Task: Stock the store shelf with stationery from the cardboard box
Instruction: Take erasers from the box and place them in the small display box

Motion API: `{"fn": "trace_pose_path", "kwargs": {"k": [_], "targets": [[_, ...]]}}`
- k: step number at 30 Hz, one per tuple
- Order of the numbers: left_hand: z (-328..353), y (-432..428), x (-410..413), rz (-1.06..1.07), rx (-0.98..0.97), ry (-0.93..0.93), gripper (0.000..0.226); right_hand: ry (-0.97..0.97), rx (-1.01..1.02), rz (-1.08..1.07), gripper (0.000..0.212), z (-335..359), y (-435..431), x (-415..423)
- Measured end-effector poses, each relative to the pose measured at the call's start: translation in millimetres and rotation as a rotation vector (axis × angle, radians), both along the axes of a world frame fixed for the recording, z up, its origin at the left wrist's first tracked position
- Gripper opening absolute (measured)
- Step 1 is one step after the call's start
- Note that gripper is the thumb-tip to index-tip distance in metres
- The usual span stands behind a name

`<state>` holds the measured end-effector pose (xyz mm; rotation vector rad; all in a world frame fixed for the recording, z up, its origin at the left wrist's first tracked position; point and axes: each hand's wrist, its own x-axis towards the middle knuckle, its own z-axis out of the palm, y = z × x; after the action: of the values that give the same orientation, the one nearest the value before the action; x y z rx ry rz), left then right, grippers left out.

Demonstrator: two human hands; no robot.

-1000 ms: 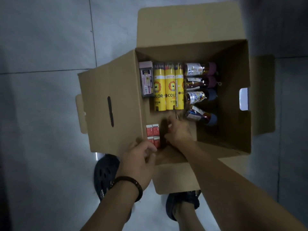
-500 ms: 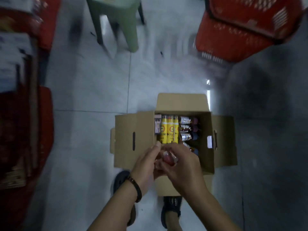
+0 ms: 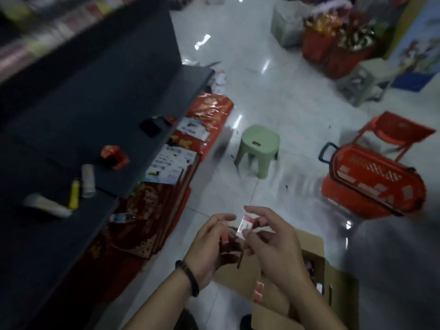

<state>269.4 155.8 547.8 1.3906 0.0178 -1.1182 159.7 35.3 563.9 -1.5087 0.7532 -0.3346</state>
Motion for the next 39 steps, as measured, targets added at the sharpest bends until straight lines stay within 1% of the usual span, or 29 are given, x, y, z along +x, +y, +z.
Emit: {"fn": "trace_pose_path", "kwargs": {"k": [3, 5, 8, 11, 15, 17, 20, 22, 25, 28, 30, 34, 36, 37, 39], "targets": [[62.1, 57.7, 5.3, 0.102, 0.0, -0.08, 0.03, -0.126, 0.042, 0.1, 0.035, 64.5, 40.7, 17.8], [98.7, 103.2, 7.6, 0.164, -0.006, -0.055, 0.028, -0.169, 0.046, 0.165, 0.029, 95.8, 75.3, 31.6], [139.9, 178.4, 9.4, 0.31, -0.028, -0.018, 0.037, -0.219, 0.015, 0.256, 0.028, 127.5, 137.1, 57.6], [170.3, 262.0, 10.4, 0.445, -0.079, -0.052, 0.042, -0.27, -0.025, 0.37, 0.021, 153.7, 211.5, 84.4], [208.2, 385.8, 10.4, 0.481, -0.152, -0.211, 0.042, -0.317, 0.003, 0.525, 0.014, 187.4, 326.5, 112.0], [221.8, 446.7, 11.5, 0.478, -0.175, -0.308, 0.036, -0.341, 0.03, 0.608, 0.011, 203.5, 385.5, 121.8], [237.2, 530.4, 15.1, 0.52, -0.133, -0.426, 0.024, -0.377, 0.034, 0.725, 0.008, 221.3, 465.1, 138.3], [244.0, 577.9, 19.6, 0.575, -0.083, -0.486, 0.023, -0.422, -0.055, 0.809, 0.01, 233.2, 510.3, 150.4], [252.6, 636.0, 31.5, 0.651, -0.018, -0.548, 0.025, -0.541, -0.349, 0.957, 0.02, 249.3, 563.2, 173.6], [261.1, 682.0, 49.3, 0.717, -0.008, -0.591, 0.022, -0.69, -0.635, 1.083, 0.023, 258.8, 601.9, 208.9], [265.1, 706.3, 65.7, 0.753, 0.015, -0.612, 0.022, -0.783, -0.766, 1.148, 0.025, 261.6, 624.6, 239.3], [268.8, 740.2, 107.8, 0.822, 0.009, -0.636, 0.018, -0.947, -0.862, 1.26, 0.026, 264.5, 662.4, 303.4], [268.3, 754.9, 129.3, 0.854, 0.007, -0.635, 0.017, -0.974, -0.849, 1.271, 0.024, 266.4, 676.2, 337.3], [266.8, 763.7, 139.9, 0.875, 0.042, -0.644, 0.017, -0.971, -0.832, 1.263, 0.022, 267.3, 683.1, 354.9], [263.2, 782.6, 159.5, 0.91, 0.196, -0.684, 0.02, -0.959, -0.816, 1.234, 0.017, 269.4, 698.7, 391.4]]}}
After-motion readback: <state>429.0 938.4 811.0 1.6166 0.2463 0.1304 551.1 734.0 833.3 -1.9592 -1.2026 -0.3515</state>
